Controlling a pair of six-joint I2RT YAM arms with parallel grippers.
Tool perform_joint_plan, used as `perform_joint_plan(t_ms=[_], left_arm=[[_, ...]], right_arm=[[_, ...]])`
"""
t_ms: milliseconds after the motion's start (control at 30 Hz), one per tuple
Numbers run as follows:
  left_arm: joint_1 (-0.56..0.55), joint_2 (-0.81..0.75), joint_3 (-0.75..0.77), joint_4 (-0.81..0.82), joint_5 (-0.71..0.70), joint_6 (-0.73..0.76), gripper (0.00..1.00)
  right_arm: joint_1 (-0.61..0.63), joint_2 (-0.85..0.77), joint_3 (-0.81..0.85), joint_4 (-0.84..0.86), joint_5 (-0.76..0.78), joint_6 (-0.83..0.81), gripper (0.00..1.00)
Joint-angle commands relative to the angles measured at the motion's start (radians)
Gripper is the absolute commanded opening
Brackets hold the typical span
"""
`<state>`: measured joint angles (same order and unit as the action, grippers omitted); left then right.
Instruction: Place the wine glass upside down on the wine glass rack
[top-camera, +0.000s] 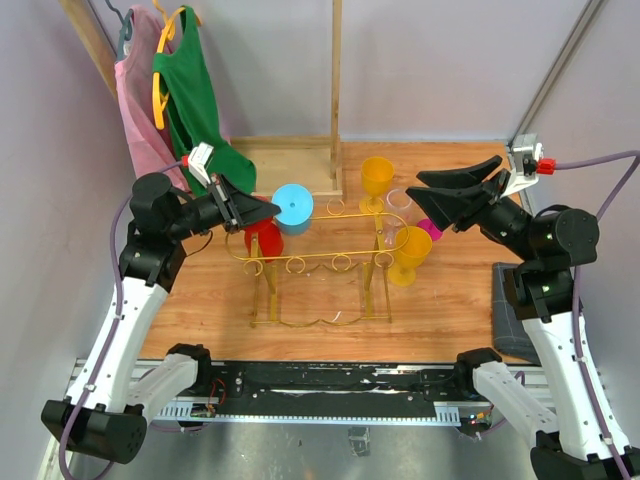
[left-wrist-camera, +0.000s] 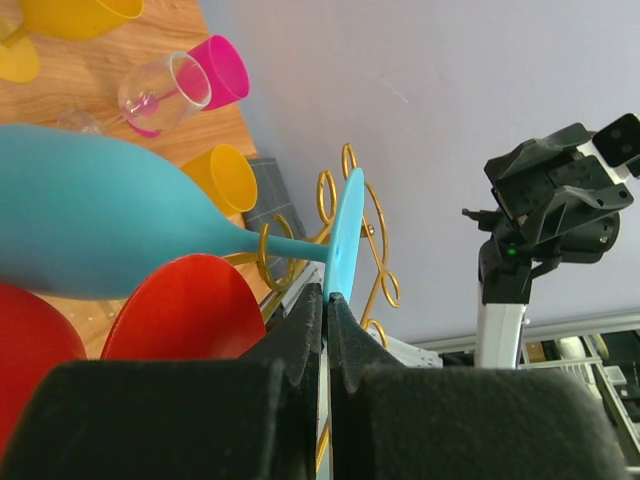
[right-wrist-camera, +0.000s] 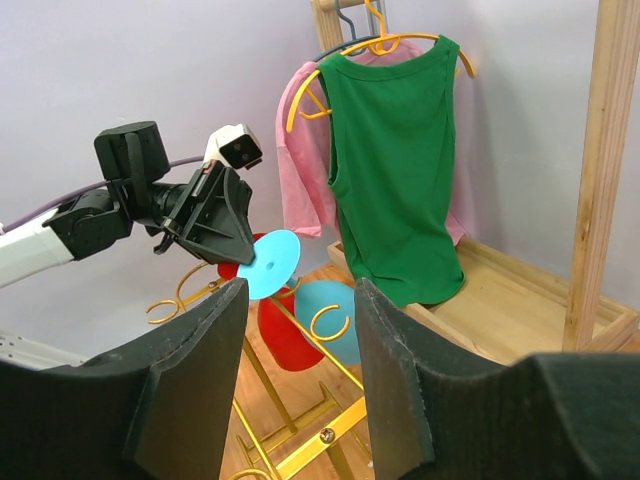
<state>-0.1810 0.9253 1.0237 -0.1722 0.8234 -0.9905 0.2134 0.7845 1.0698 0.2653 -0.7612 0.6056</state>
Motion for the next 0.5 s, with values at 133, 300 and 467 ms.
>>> perform_joint_plan(t_ms=[133, 300, 467], left_arm=[[-0.011, -0.032, 0.030, -0.010, 0.016, 0.021, 0.00], [-0.012, -0.041, 0.028, -0.012, 0.020, 0.022, 0.01], [-0.011, -0.055, 0.026, -0.031, 0.008, 0.039, 0.01]], right_arm=[[-0.007, -0.001, -0.006, 0.042, 0.008, 0.016, 0.48], [-0.007, 0.001, -0.010, 0.051, 0.011, 0.023, 0.48], [-0.007, 0.005, -0.009, 0.057, 0.011, 0.030, 0.48]])
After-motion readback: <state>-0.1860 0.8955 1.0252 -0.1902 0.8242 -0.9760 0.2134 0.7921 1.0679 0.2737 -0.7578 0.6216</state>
